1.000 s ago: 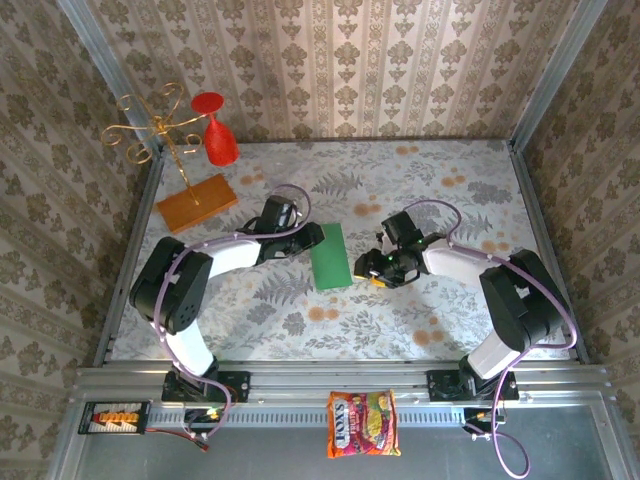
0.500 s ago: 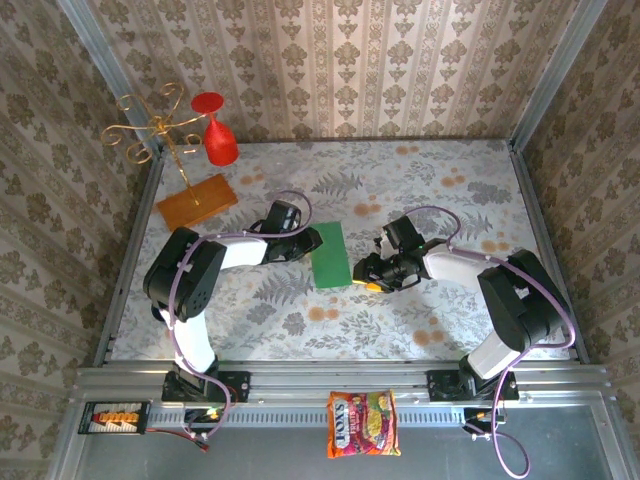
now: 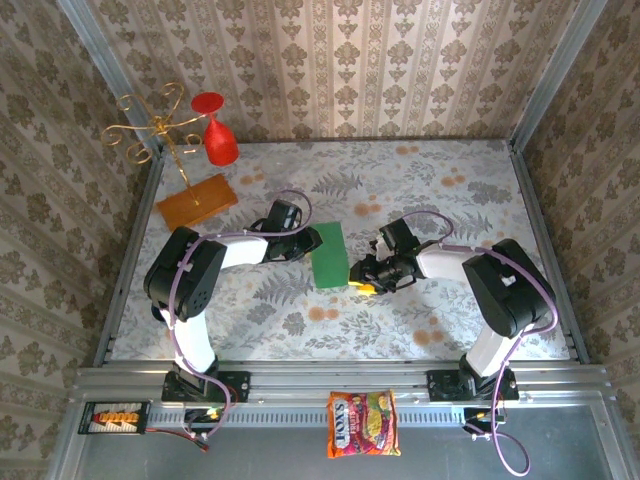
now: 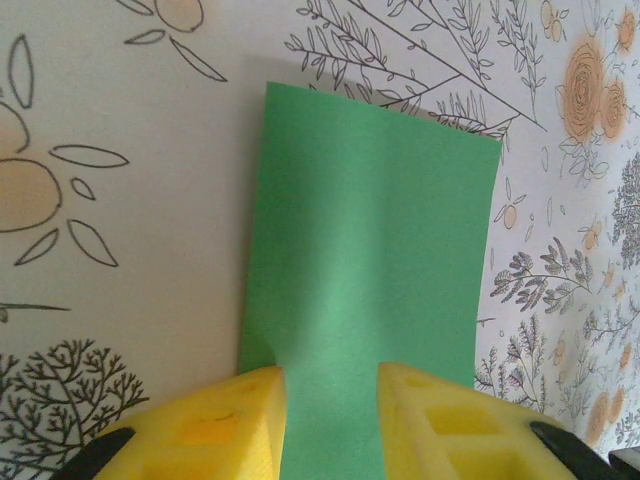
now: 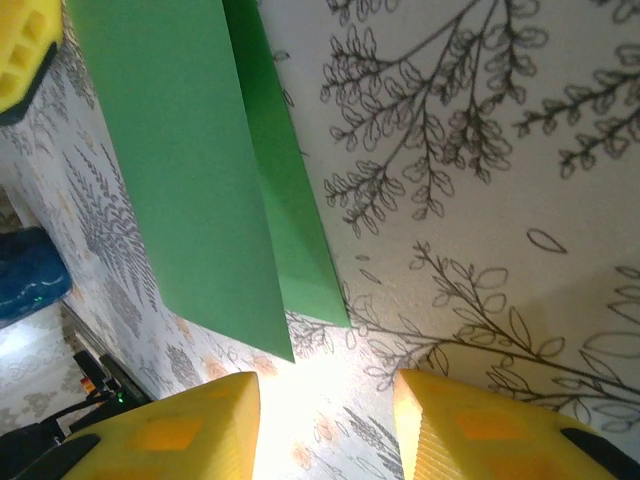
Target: Fold a paper plane with a square sheet of paper (pick it up from the middle)
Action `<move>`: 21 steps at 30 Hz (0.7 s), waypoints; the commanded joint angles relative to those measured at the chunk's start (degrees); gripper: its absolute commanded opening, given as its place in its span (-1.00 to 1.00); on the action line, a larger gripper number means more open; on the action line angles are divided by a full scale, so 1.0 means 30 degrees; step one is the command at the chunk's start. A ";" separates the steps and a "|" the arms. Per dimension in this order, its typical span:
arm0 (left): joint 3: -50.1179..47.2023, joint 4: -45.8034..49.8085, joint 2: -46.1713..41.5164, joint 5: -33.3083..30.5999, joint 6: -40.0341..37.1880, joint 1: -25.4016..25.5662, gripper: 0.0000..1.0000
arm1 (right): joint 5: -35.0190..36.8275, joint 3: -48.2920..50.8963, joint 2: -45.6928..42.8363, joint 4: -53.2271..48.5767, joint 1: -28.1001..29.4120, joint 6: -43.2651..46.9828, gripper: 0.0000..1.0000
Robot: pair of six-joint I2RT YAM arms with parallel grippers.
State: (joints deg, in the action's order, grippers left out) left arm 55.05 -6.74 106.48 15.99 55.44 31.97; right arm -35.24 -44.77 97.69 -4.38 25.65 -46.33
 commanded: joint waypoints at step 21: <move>0.0260 0.1134 0.0221 -0.0202 -0.0027 0.0216 -0.47 | -0.1030 -0.0419 0.1069 0.2583 -0.0200 -0.0809 -0.46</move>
State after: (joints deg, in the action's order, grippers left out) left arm 55.18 -6.02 106.48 15.97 55.51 32.23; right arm -36.53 -44.99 99.50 2.13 25.32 -48.21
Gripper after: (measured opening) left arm 0.267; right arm 0.271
